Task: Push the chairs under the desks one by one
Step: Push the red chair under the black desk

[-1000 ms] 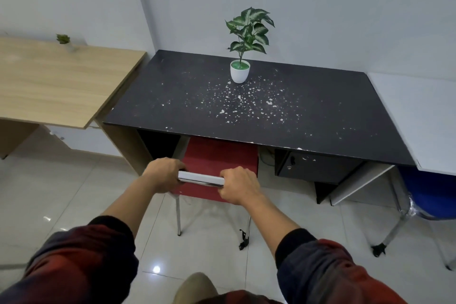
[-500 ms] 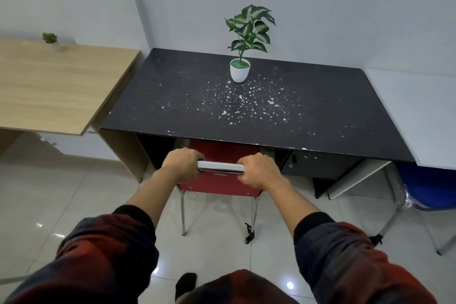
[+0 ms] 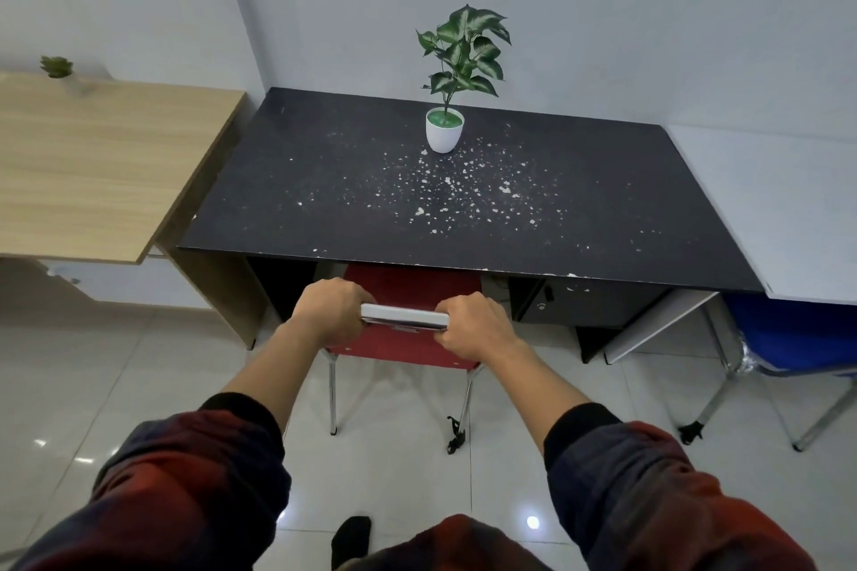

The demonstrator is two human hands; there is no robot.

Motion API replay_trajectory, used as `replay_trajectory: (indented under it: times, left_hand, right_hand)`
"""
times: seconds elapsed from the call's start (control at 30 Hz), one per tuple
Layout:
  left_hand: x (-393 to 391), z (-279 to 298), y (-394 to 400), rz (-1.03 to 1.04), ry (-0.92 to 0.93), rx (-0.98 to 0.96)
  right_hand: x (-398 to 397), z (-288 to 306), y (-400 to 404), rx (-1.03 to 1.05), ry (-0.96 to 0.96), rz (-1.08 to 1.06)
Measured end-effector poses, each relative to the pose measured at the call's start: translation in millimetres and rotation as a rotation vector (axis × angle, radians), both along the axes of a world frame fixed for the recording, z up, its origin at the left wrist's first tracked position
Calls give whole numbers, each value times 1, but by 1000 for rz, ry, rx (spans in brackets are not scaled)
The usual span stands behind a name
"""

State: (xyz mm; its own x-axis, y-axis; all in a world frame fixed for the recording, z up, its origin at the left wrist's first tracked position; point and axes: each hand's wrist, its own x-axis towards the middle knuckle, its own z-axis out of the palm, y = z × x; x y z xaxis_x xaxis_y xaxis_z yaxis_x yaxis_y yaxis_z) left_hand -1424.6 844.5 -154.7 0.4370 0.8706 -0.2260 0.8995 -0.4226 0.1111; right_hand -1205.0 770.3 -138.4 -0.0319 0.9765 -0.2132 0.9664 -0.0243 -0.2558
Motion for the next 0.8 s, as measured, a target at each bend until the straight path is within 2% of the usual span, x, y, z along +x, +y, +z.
replay_trajectory:
  times: [0.13,0.37,0.57,0.8]
  left_hand:
    - [-6,-7,-5,4,-3,8]
    - [-9,-10,-15,35,-29,21]
    - [0,-15,-18,66,-2,73]
    - [13,-16,-8,-45,-32,157]
  right_hand:
    - [-7,-6,-8,-9,-3,-7]
    - [-22,-15,-16,3,-6,-145]
    - [-2,-6,-11,-47,14,21]
    - [12,-1,-4,-45,-2,-23]
